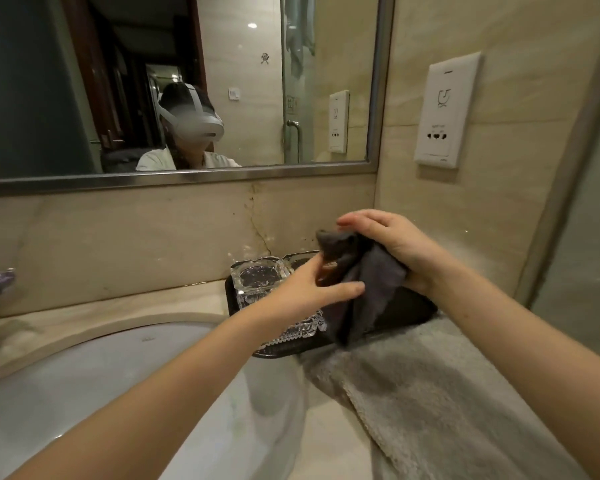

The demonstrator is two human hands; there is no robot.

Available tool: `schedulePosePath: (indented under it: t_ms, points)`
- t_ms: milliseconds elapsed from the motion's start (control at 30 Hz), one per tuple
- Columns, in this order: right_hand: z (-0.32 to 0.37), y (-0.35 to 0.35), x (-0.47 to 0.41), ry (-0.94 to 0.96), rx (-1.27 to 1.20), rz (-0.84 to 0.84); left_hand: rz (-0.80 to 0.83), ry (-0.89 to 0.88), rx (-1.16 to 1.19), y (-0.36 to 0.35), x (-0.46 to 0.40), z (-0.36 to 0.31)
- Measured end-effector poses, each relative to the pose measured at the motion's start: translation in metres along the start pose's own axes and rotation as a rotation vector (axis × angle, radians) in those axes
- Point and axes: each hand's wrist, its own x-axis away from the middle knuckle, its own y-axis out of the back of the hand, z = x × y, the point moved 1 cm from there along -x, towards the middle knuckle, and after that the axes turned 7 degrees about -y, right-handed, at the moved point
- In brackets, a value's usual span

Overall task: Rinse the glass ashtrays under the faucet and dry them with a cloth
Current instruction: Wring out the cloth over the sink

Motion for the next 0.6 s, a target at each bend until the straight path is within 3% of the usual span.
schedulePosePath:
  t_ms: [100,267,400,600]
  points:
    - [0.005,-0.030,0.013,-0.042,-0.211,0.131,-0.123,-0.021,0.038,0.016,0.028,-0.014]
    - [-0.003,-0.064,0.026,-0.156,-0.243,0.211,-0.149,0.028,0.032,0.061,0.079,-0.026]
    - [-0.018,-0.098,0.036,-0.295,-0.136,0.335,-0.095,0.122,-0.105,0.088,0.120,-0.024]
    - [-0.021,-0.144,0.046,-0.285,0.106,0.475,-0.081,0.164,-0.091,0.121,0.175,-0.027]
